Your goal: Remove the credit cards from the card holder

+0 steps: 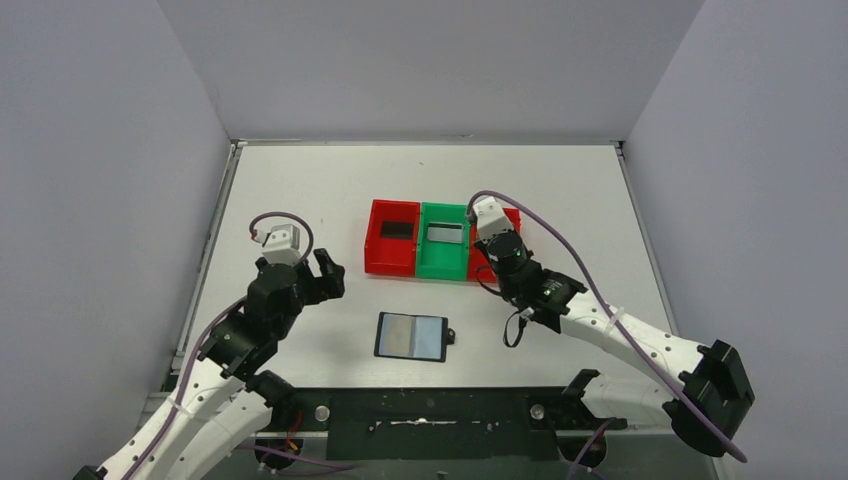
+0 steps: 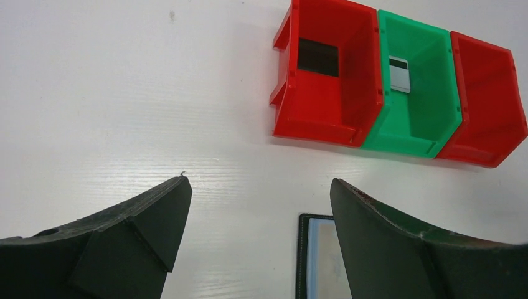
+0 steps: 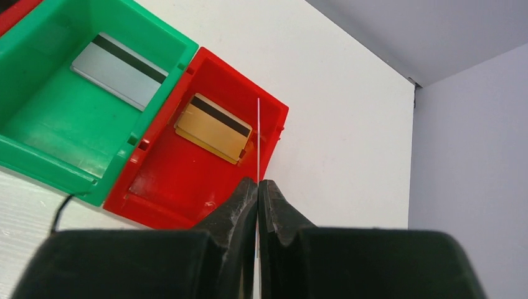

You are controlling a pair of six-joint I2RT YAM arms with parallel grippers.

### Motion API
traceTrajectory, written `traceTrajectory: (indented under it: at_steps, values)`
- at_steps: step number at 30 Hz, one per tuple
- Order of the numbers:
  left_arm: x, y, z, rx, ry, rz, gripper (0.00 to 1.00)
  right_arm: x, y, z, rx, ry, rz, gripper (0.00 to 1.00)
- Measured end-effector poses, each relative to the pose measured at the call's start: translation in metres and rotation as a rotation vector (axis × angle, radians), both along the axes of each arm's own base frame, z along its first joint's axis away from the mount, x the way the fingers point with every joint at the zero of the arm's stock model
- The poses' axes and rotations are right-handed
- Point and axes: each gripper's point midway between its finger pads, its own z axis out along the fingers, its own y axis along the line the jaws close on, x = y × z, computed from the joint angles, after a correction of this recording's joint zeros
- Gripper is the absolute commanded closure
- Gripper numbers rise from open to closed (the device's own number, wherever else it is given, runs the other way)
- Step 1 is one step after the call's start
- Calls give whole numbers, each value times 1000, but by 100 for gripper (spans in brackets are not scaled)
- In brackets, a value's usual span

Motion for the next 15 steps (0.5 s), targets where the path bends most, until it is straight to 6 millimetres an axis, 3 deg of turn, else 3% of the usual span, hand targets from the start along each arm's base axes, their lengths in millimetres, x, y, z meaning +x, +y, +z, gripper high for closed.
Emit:
traceTrajectory:
  at_steps: [15]
  values:
    - [1, -3, -7, 31, 18, -26, 16, 37, -5, -14, -137, 180, 318, 100]
